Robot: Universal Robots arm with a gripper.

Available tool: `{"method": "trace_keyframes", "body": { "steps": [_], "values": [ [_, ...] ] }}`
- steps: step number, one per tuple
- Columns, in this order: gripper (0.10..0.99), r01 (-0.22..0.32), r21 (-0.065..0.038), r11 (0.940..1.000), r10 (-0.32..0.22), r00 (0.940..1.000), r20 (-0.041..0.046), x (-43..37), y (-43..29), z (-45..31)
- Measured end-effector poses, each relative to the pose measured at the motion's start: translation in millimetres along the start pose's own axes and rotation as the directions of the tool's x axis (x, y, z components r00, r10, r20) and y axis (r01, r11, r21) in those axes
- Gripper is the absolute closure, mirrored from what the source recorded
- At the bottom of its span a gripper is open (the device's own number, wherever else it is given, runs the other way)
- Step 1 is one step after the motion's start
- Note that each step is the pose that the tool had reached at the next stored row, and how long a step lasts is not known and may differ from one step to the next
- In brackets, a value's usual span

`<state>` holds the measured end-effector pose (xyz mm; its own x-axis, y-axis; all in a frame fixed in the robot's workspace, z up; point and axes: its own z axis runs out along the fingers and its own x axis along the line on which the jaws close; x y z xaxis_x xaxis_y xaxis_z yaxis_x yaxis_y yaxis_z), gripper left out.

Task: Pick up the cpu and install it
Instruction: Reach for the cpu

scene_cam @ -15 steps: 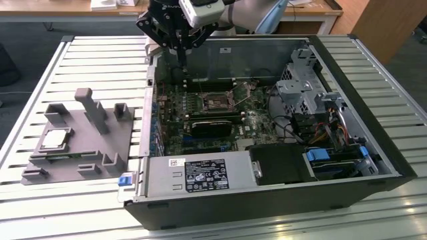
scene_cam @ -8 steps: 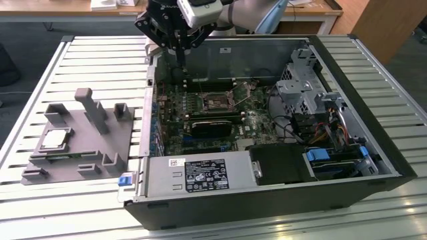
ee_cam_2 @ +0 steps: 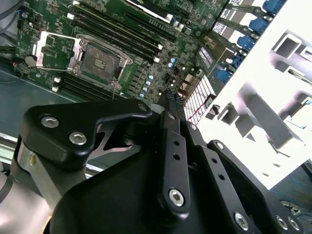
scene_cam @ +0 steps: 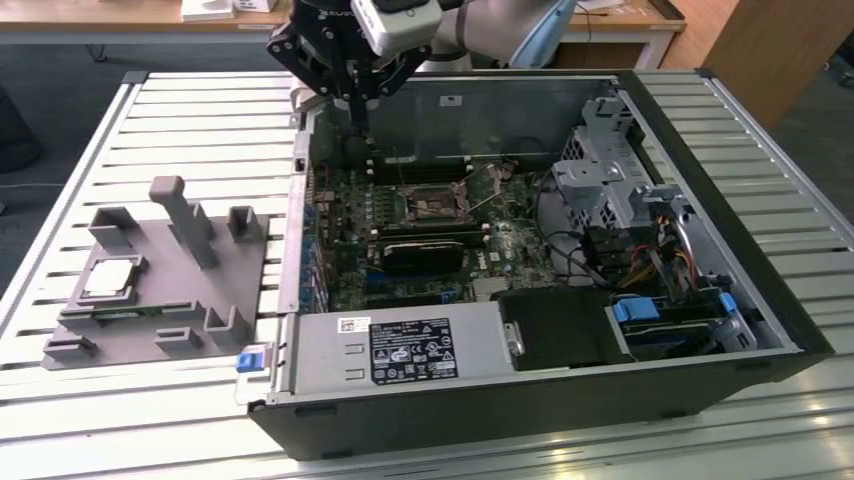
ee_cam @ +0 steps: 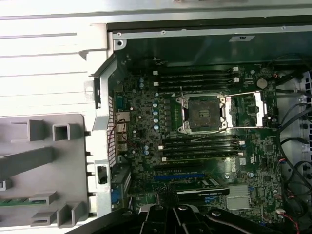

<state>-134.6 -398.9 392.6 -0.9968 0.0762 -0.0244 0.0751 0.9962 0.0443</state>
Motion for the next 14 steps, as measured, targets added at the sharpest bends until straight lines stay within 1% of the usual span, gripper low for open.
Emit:
{"method": "trace_keyframes", "body": {
  "steps": [14],
  "values": [
    [0.980,0.000,0.000,1.0000,0.000,1.0000,0.0000,3.4,-0.3,0.4]
  ]
}}
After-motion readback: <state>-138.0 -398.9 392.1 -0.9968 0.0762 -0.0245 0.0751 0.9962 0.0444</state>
